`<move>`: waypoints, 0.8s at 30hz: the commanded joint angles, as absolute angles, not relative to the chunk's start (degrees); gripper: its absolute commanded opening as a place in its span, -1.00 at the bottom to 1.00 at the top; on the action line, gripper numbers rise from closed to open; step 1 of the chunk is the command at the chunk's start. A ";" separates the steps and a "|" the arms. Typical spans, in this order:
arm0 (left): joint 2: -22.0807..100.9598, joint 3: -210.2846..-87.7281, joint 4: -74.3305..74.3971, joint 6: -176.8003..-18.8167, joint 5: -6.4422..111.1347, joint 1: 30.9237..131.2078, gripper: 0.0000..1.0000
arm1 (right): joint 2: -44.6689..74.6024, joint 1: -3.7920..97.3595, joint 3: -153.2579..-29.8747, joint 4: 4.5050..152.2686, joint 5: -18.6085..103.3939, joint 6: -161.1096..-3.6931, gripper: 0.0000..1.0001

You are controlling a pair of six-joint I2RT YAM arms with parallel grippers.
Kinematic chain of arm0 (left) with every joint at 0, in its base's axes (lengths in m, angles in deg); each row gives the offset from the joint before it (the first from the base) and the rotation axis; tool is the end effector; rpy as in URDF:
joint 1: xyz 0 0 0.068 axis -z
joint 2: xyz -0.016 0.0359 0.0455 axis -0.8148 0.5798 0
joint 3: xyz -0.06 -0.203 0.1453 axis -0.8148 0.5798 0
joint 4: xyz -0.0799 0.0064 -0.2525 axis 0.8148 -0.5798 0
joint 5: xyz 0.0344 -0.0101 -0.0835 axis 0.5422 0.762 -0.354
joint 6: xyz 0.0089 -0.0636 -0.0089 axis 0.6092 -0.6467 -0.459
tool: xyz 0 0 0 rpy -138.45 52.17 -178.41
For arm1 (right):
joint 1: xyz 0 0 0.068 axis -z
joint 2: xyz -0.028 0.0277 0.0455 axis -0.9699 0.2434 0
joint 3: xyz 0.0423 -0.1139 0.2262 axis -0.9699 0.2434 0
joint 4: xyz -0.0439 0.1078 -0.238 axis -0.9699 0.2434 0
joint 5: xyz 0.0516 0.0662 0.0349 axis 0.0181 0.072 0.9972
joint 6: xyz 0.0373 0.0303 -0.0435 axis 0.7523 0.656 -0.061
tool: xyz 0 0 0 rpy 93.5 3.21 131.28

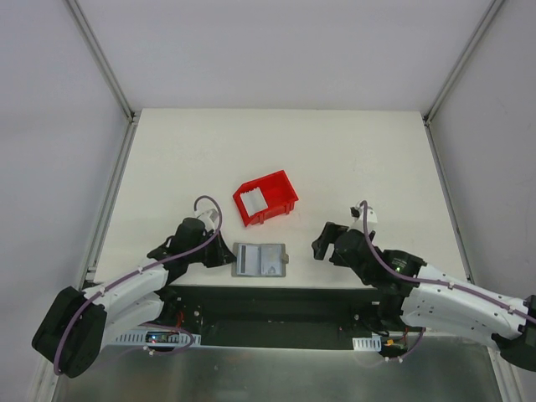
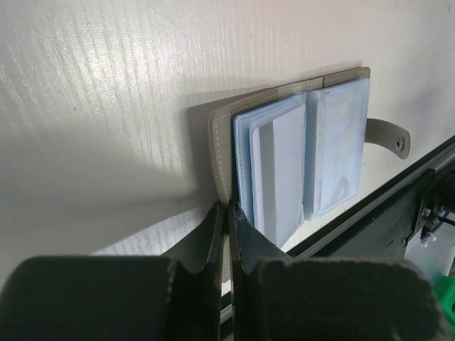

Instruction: Put the credit cards into the card holder

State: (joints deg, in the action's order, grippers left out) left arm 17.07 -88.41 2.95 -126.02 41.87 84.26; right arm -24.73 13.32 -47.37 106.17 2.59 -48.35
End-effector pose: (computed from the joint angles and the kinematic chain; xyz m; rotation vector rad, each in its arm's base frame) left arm 0.1617 -0.1110 0.1190 -0.0120 2.3670 -0.9982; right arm 0.1073 0.1487 0.2208 -0.1097 2.1513 0.4301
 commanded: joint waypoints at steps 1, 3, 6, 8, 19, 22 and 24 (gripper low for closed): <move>15.36 -89.84 1.54 -125.43 43.29 84.89 -1.00 | -24.37 13.51 -47.92 107.76 2.50 -50.72 0.93; 14.57 -90.11 0.83 -124.82 43.47 84.89 -1.00 | -23.14 13.51 -48.10 107.33 2.67 -50.89 0.93; 13.69 -90.54 -0.31 -124.20 44.61 84.89 -1.00 | -20.16 13.42 -47.57 103.46 5.83 -52.22 0.95; 13.25 -91.60 -1.89 -123.85 44.52 84.89 -1.00 | -17.17 13.42 -47.92 102.23 6.97 -51.86 0.93; 13.43 -93.36 -5.32 -121.21 47.86 84.98 -1.00 | -5.65 14.30 -51.97 97.14 11.81 -53.97 0.69; 13.69 -94.15 -5.93 -120.25 49.18 84.98 -1.00 | -3.98 15.17 -52.23 96.43 12.77 -54.06 0.69; 14.48 -95.03 -6.72 -119.46 49.88 84.98 -1.00 | -3.27 15.70 -52.23 96.16 13.74 -53.80 0.67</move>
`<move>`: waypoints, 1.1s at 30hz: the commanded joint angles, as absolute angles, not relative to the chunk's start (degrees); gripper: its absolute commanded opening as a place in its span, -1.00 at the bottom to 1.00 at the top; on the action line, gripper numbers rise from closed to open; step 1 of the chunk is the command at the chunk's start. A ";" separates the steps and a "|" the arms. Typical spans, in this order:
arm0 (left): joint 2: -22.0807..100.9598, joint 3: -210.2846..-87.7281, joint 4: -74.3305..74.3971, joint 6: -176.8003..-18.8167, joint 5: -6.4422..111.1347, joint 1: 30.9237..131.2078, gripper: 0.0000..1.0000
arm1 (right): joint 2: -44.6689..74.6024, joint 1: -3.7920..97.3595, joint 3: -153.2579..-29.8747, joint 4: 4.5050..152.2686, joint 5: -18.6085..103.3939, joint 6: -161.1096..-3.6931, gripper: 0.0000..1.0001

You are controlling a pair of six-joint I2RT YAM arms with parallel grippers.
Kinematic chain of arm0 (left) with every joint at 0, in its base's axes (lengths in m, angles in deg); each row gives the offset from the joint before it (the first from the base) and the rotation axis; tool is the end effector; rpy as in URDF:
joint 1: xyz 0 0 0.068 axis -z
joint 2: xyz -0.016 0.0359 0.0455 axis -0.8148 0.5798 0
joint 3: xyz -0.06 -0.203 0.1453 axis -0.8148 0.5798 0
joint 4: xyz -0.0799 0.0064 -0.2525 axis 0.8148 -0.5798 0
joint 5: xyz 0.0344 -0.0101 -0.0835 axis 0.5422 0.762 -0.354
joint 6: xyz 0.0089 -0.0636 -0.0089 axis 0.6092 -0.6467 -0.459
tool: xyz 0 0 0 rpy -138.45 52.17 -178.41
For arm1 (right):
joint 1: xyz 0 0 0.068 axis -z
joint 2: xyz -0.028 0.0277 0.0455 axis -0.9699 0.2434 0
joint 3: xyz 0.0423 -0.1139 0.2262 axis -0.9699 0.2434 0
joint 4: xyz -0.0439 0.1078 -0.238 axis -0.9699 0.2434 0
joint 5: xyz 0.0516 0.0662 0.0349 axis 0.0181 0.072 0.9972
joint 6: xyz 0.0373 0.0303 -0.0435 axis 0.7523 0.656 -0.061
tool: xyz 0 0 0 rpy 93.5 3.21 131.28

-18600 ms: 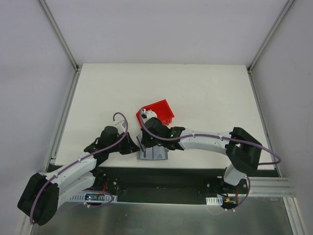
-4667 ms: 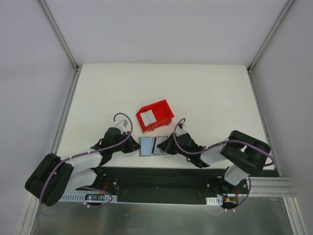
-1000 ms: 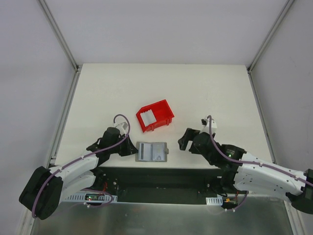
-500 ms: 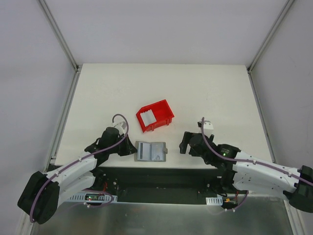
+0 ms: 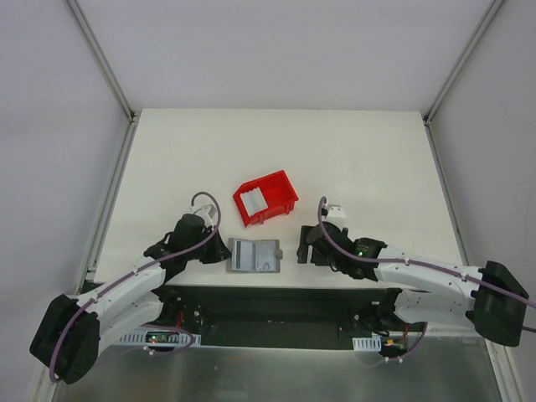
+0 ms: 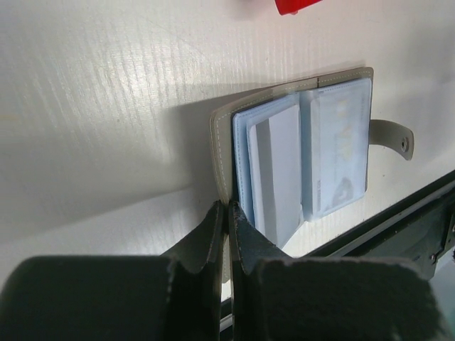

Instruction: Put the credit cards into the card holder

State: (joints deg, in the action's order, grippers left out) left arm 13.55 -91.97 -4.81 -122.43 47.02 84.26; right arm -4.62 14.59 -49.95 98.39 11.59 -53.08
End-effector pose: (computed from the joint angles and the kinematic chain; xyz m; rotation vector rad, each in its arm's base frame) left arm 0.1650 -0.1078 0.1364 0.0055 2.3486 -0.8684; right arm 0.1282 0.1930 0.1797 -0.3316 2.3284 0.3583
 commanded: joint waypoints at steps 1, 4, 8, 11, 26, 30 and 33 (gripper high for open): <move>15.00 -95.47 -7.08 -119.10 50.23 84.98 -1.00 | -3.36 15.79 -52.14 96.16 13.92 -53.45 0.67; 16.15 -96.26 -7.43 -118.14 51.29 84.98 -1.00 | -4.50 16.58 -51.71 96.07 14.10 -53.36 0.64; 16.07 -97.31 -8.22 -117.43 51.91 84.98 -1.00 | -5.65 17.55 -51.35 95.64 14.01 -53.36 0.58; 15.36 -98.02 -8.92 -117.52 51.91 84.98 -1.00 | -4.07 17.73 -52.40 94.76 15.58 -53.71 0.54; 16.86 -98.46 -9.10 -118.22 51.82 84.98 -1.00 | 14.12 15.88 -66.90 90.62 20.43 -58.63 0.40; 16.59 -98.20 -9.10 -118.48 51.20 84.98 -1.00 | 19.65 14.83 -71.73 94.74 19.20 -58.98 0.36; 16.15 -98.02 -9.19 -118.48 51.20 84.98 -1.00 | 22.56 14.13 -74.20 97.56 17.88 -58.98 0.29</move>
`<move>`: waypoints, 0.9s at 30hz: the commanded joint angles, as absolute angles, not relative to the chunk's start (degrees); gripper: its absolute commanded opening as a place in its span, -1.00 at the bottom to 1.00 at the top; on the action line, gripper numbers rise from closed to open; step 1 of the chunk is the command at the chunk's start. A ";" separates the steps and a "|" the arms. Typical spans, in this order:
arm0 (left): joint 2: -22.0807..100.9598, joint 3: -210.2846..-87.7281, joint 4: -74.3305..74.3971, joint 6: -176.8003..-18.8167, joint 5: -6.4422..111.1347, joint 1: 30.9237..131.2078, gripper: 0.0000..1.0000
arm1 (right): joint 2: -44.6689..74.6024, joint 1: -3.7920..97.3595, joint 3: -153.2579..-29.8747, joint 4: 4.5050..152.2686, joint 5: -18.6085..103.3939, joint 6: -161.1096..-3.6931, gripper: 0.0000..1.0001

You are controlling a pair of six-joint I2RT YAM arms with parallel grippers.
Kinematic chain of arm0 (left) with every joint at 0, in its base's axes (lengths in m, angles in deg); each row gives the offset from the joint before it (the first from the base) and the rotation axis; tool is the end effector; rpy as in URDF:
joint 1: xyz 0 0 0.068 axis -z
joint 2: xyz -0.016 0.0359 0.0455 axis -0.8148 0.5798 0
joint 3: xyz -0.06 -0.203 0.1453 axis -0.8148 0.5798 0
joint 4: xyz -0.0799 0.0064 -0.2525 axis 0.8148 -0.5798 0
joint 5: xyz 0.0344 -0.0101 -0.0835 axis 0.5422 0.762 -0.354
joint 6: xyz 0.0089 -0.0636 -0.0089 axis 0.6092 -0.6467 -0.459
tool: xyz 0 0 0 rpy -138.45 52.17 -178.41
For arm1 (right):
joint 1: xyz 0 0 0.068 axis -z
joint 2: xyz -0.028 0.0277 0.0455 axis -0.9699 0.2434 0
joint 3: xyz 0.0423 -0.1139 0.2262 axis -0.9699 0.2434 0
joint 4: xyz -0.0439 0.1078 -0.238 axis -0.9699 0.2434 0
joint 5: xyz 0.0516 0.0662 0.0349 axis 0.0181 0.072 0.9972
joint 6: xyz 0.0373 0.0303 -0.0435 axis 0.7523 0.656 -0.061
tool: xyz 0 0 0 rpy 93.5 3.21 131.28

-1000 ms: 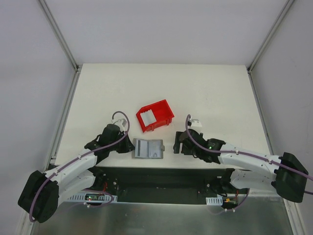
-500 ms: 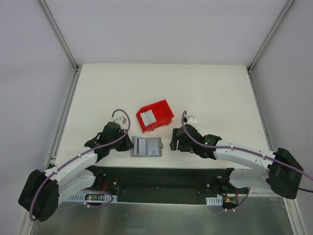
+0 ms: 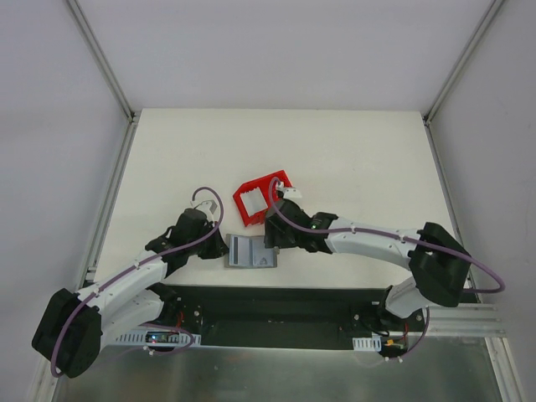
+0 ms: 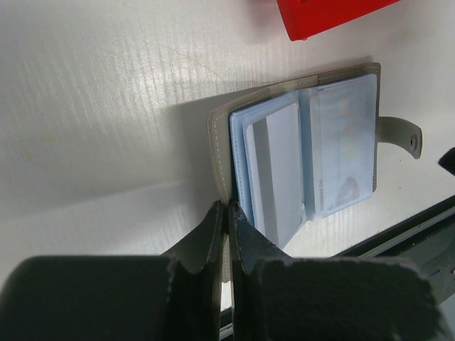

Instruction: Put the credit cards into the card holder

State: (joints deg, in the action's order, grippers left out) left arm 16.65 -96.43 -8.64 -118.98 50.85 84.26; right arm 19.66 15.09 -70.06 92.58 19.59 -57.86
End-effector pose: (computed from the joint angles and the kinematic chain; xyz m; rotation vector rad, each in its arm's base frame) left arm 0.1751 -0.1098 0.1459 0.0318 2.3678 -0.7499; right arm 0.1722 0.2814 0.1918 -0.4853 2.3456 0.4679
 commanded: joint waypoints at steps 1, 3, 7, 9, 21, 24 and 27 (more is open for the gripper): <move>16.15 -98.02 -9.10 -118.57 51.12 84.98 -1.00 | 23.44 14.12 -74.73 97.91 17.88 -59.07 0.28; 15.98 -97.93 -9.19 -118.57 51.03 84.98 -1.00 | 24.93 13.95 -75.52 98.62 18.05 -59.16 0.23; 16.07 -97.93 -9.19 -118.57 50.59 84.98 -1.00 | 27.05 13.86 -76.84 99.50 18.05 -59.60 0.10; 15.98 -97.93 -9.19 -118.66 50.50 84.98 -1.00 | 27.49 13.68 -77.37 100.81 17.35 -59.68 0.07; 15.10 -98.63 -9.71 -117.61 49.53 84.98 -1.00 | 26.00 13.77 -74.21 100.29 15.86 -59.60 -0.65; 15.36 -99.95 -10.94 -116.91 49.27 84.98 -1.00 | 24.68 13.95 -72.28 98.80 15.94 -59.33 -0.87; 15.89 -101.70 -12.35 -116.38 49.27 85.06 -1.00 | 22.84 14.04 -68.42 93.81 17.52 -58.81 -0.97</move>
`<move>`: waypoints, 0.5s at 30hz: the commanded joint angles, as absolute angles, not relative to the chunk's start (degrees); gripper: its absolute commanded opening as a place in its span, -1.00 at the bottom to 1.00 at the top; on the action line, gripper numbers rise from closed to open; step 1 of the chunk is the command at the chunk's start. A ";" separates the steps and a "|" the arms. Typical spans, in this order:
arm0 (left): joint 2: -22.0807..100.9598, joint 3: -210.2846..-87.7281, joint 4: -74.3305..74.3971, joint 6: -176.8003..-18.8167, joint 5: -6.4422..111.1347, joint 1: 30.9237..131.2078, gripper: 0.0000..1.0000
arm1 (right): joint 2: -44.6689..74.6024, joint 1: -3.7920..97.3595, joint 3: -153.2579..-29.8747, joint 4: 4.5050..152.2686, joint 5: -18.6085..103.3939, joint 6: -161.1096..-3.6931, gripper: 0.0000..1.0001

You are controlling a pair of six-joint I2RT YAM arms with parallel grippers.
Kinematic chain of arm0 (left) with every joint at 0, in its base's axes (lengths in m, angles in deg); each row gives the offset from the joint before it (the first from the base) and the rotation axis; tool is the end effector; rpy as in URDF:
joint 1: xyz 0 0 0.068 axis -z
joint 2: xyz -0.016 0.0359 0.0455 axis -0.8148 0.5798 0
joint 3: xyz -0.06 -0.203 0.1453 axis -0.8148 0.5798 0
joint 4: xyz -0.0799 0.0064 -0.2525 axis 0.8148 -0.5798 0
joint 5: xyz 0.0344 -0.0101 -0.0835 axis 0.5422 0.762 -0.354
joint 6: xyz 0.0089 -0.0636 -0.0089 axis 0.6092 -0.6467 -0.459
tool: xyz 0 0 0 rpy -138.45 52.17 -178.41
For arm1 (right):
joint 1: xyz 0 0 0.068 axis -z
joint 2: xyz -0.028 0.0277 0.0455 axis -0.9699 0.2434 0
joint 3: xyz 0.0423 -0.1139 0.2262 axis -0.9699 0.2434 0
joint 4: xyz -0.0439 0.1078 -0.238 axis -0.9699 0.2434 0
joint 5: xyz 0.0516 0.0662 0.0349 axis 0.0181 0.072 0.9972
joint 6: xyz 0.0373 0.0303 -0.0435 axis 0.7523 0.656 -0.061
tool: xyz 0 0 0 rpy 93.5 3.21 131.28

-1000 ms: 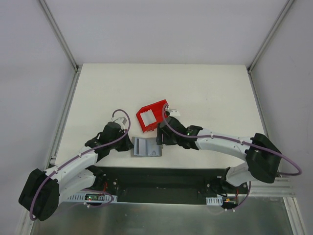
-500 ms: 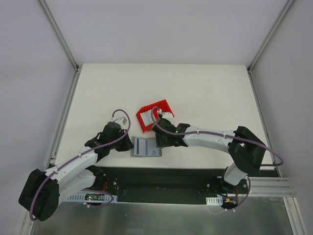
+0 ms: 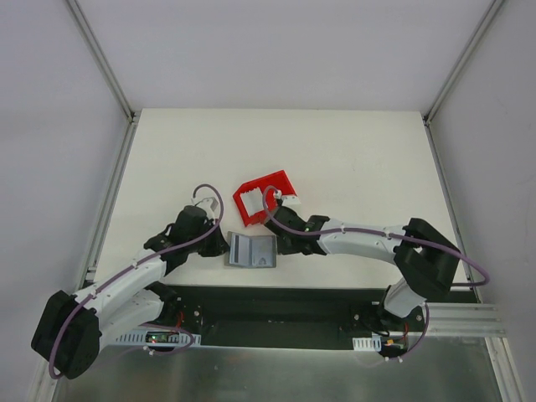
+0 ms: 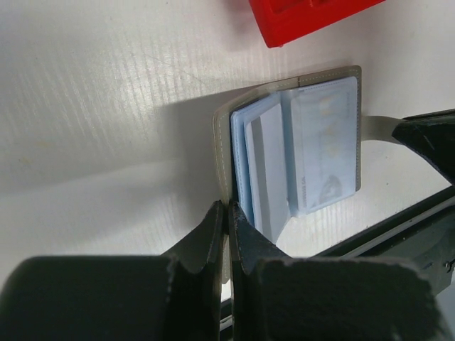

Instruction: Put the credit cards into the card holder

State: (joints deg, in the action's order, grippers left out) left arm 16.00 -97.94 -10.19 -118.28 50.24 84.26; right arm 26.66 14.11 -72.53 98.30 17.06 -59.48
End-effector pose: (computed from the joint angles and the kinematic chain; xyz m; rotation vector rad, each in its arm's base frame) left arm 0.1762 -0.1110 0.1544 0.0534 2.3568 -0.7600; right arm 0.1719 0.2883 0.1601 -0.5807 2.4435 0.2656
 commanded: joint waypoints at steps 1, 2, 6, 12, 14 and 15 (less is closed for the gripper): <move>16.15 -102.23 -12.53 -116.38 49.27 85.24 -1.00 | 22.40 14.21 -67.10 91.44 18.57 -58.46 -0.99; 16.67 -102.85 -12.88 -116.46 49.36 85.41 -1.00 | 22.22 14.12 -65.87 89.85 18.84 -57.85 -0.99; 20.36 -106.62 -14.46 -116.99 49.53 87.95 -1.00 | 20.20 14.21 -60.50 80.45 20.16 -55.30 -0.99; 27.39 -112.95 -17.27 -118.48 54.19 96.21 -1.00 | 19.23 14.04 -57.33 74.02 20.51 -53.62 -0.99; 29.85 -114.45 -17.28 -119.53 54.54 97.71 -1.00 | 19.32 14.12 -57.16 73.66 20.60 -53.27 -0.99; 30.99 -115.24 -17.45 -119.80 54.63 98.16 -1.00 | 19.32 14.04 -56.80 73.23 20.86 -53.18 -0.99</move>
State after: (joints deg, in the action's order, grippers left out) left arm 27.43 -111.71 -15.44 -118.13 53.21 95.65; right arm 20.71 14.29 -57.43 79.33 18.85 -55.33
